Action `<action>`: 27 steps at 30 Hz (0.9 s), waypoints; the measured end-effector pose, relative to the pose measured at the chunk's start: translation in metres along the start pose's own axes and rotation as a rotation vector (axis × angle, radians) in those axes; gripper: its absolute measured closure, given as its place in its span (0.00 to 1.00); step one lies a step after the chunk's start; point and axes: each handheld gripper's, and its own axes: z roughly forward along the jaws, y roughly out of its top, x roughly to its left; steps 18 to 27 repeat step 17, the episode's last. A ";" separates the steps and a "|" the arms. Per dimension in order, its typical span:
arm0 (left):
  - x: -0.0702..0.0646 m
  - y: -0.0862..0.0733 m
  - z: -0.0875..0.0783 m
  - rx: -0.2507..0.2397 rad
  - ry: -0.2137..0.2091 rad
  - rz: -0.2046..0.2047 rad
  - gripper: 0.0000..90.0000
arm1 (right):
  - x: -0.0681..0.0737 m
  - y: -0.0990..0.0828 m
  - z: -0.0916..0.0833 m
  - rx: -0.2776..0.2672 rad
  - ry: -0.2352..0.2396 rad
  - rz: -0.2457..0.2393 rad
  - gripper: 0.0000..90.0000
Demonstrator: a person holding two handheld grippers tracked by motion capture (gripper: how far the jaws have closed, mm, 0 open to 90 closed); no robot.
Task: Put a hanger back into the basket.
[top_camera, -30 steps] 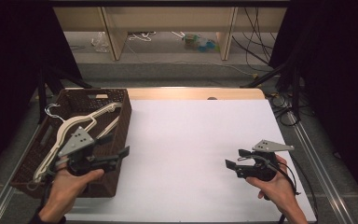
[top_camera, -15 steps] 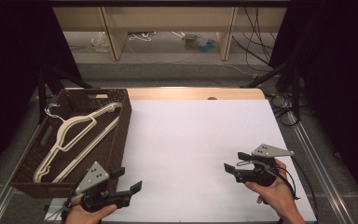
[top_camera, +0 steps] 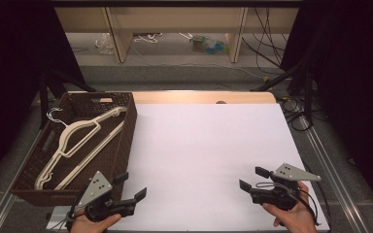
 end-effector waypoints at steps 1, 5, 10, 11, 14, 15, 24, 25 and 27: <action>0.001 0.000 0.000 -0.004 0.004 0.000 0.22 | 0.001 -0.001 -0.002 0.004 0.000 0.011 0.24; 0.010 0.000 0.000 -0.006 0.011 -0.011 0.21 | 0.002 -0.004 -0.005 -0.019 -0.005 -0.004 0.24; 0.008 -0.001 0.001 0.003 -0.001 0.008 0.21 | 0.001 -0.005 -0.003 -0.021 0.001 0.004 0.24; 0.007 -0.001 0.002 0.006 -0.002 0.005 0.21 | 0.001 -0.005 -0.003 -0.016 0.006 -0.001 0.24; 0.007 -0.001 0.002 0.011 -0.006 0.012 0.21 | 0.001 -0.005 -0.002 -0.008 0.004 -0.008 0.24; 0.007 -0.001 0.002 0.009 -0.007 0.012 0.21 | 0.001 -0.005 -0.002 -0.005 0.000 -0.004 0.24; 0.005 -0.001 0.002 0.007 -0.005 -0.007 0.21 | 0.001 -0.006 -0.002 -0.002 -0.003 -0.001 0.24; 0.005 -0.001 0.002 0.007 -0.005 -0.007 0.21 | 0.001 -0.006 -0.002 -0.002 -0.003 -0.001 0.24; 0.005 -0.001 0.002 0.007 -0.005 -0.007 0.21 | 0.001 -0.006 -0.002 -0.002 -0.003 -0.001 0.24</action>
